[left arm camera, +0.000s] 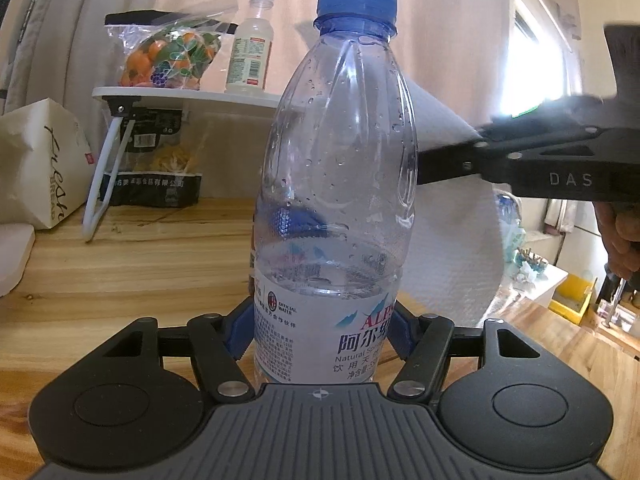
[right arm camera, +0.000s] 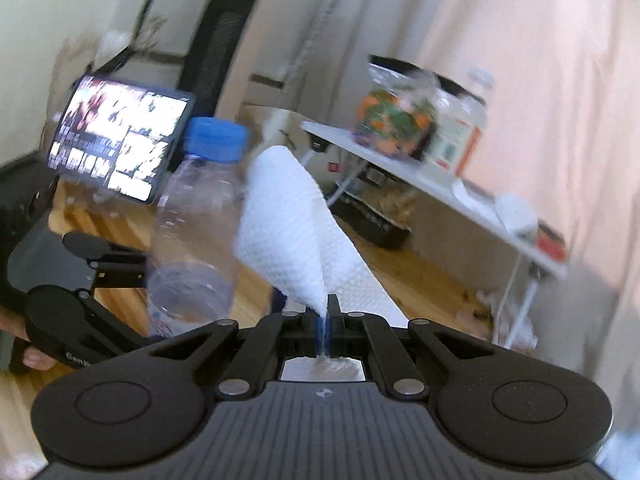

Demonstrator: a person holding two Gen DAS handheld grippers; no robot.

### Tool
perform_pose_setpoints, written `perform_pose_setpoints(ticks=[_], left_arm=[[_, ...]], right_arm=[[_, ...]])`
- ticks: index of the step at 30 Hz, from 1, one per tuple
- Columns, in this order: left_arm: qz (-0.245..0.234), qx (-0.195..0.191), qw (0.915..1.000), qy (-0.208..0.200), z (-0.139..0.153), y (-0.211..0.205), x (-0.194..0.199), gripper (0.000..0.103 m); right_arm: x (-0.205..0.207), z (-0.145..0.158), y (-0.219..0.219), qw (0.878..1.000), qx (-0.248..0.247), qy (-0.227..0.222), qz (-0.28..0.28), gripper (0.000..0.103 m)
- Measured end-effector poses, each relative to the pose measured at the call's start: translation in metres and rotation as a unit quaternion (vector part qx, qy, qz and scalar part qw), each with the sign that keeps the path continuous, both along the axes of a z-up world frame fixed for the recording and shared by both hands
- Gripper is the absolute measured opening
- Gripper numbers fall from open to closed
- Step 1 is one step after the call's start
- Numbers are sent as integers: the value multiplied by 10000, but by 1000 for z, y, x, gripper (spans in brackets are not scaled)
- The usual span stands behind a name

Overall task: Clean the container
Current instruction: 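Wipe the held bottle with the towel in the right tool while the left tool holds it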

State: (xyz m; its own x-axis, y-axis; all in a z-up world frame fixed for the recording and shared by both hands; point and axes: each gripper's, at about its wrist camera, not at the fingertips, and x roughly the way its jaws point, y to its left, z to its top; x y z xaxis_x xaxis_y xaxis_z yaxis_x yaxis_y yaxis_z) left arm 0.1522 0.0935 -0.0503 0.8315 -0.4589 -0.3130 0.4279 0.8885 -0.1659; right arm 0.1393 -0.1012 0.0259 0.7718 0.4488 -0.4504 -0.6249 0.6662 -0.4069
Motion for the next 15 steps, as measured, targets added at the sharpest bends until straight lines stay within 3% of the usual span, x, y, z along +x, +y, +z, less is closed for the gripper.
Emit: perform_pose_setpoints(ticks=[7,15], left_arm=[[-36,3,10000,3,0,0,1,67],[43,48,10000,15,1,-12,5,65]], right_arm=[[-19,-1,24,9962,-577,-227,614,5],[-12,9,26,9934,-39,361,1084,5]])
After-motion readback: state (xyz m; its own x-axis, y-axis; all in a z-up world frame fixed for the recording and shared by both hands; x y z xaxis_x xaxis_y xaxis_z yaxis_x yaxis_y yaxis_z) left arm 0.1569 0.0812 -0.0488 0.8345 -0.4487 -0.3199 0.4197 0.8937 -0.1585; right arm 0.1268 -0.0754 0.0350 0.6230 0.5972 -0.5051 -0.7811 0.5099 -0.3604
